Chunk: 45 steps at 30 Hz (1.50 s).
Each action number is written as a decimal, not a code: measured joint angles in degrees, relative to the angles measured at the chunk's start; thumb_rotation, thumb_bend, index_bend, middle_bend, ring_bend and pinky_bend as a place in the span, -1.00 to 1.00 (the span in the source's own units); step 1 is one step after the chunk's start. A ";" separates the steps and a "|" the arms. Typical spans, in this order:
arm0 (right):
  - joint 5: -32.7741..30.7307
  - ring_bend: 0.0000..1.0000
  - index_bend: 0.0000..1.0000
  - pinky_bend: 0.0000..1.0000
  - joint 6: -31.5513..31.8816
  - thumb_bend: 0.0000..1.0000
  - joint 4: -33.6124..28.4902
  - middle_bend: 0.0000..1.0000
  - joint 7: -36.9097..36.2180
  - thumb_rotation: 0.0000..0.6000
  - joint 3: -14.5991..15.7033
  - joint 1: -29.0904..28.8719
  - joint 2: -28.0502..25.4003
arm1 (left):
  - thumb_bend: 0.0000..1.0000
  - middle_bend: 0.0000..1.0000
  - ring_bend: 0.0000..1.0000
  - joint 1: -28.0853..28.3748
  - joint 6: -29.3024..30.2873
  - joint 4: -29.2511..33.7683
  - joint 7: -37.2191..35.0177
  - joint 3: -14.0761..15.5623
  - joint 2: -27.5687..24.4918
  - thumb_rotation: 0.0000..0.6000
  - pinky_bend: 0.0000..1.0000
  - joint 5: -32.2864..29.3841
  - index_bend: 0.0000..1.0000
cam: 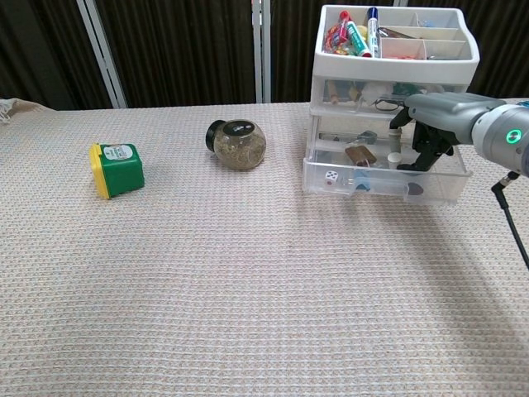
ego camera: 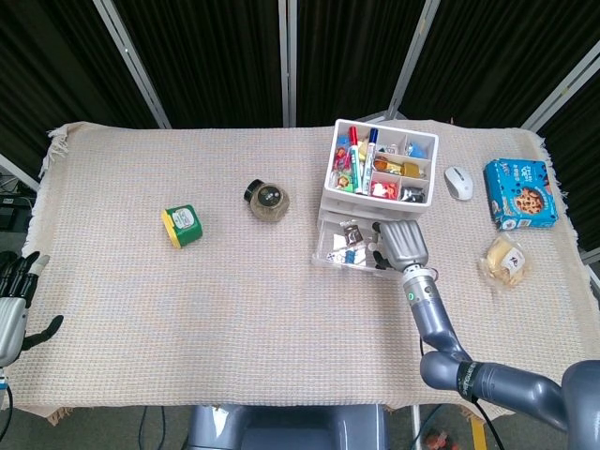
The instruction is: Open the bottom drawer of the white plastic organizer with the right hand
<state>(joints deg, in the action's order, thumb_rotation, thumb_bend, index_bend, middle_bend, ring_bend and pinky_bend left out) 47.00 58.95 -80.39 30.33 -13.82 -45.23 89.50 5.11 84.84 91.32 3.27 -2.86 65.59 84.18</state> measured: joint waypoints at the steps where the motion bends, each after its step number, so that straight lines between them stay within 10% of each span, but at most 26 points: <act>1: 0.08 1.00 0.16 0.37 0.07 -0.37 -0.03 1.00 -0.03 1.00 0.00 0.02 -0.01 | -0.42 -1.00 -1.00 0.00 0.00 -0.01 -0.03 0.00 -0.01 1.00 -1.00 0.00 -1.00; 26: 11.73 1.00 0.18 0.37 13.67 -0.37 -21.04 1.00 -6.13 1.00 2.19 11.66 -17.87 | -0.42 -1.00 -1.00 -0.12 0.29 -0.08 0.60 0.17 0.02 1.00 -1.00 0.31 -1.00; 45: 15.93 1.00 0.15 0.37 9.40 -0.38 -12.66 1.00 -14.58 1.00 10.76 20.02 -17.28 | -0.42 -1.00 -1.00 -0.12 0.32 0.46 2.19 0.00 0.23 1.00 -1.00 -0.13 -1.00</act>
<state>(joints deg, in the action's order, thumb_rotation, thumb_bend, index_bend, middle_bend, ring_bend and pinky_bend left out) 62.93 68.34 -93.05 15.75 -3.06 -25.21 72.23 4.99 85.16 91.78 5.46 -2.86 65.81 84.05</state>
